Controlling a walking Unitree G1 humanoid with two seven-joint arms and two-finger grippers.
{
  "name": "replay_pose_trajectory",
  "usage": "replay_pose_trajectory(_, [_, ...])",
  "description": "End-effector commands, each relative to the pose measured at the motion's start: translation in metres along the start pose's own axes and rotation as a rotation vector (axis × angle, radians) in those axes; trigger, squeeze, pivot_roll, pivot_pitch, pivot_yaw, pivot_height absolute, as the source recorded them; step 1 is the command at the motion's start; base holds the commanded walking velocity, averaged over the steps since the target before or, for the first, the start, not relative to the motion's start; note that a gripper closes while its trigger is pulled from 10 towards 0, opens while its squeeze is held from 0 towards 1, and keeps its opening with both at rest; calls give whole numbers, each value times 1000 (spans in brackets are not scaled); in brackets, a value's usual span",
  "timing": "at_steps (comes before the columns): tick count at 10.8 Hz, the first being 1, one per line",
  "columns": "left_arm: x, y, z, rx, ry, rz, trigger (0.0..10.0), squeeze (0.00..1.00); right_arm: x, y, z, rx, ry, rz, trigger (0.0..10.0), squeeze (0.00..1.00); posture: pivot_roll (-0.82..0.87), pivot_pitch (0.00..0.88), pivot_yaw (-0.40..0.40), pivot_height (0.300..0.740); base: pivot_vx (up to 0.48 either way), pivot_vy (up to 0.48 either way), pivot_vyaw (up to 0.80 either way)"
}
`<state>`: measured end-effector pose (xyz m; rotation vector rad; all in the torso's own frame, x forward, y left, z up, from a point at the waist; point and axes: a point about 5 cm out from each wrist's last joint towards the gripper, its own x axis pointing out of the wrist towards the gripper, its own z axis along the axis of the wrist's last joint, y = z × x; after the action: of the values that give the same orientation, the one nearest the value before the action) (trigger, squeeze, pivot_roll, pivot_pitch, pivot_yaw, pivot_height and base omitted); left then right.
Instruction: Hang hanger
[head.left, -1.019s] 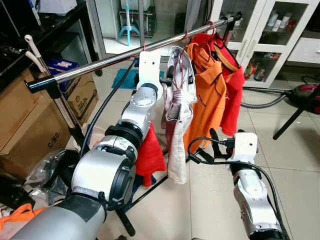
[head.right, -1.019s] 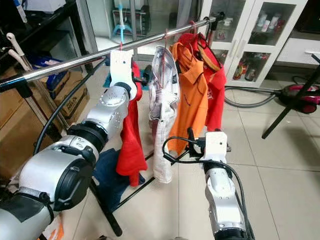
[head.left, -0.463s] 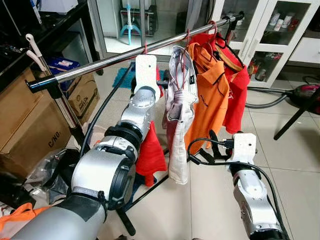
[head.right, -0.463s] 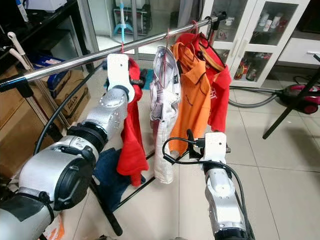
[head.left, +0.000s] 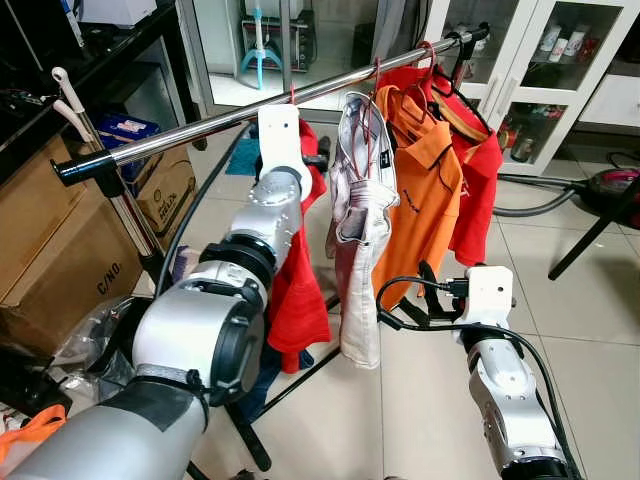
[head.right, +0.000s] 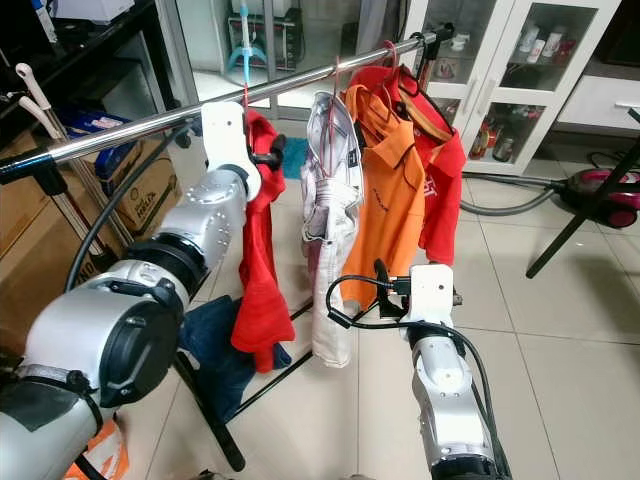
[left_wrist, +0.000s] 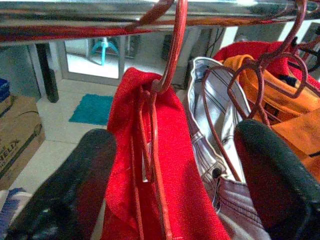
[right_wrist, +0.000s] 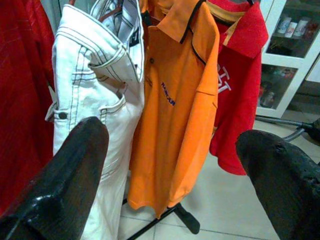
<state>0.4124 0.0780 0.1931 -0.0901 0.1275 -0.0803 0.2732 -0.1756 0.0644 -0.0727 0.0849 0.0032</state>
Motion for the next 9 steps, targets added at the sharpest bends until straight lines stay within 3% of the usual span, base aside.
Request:
replay_pose_trajectory(1, [2, -2, 15, 16, -21, -26, 0, 0, 2, 0, 3, -1, -1, 7, 10000, 0, -197, 0, 20, 740, 0, 0, 0])
replay_pose_trajectory(7, [2, -5, 4, -37, 76, -78, 0, 0, 2, 0, 2, -9, 8, 13, 10000, 0, -202, 0, 23, 740, 0, 0, 0])
replay_pose_trajectory(9, [2, -4, 6, -56, 62, -84, 0, 0, 4, 2, 1, -8, 9, 21, 10000, 0, -190, 0, 22, 740, 0, 0, 0])
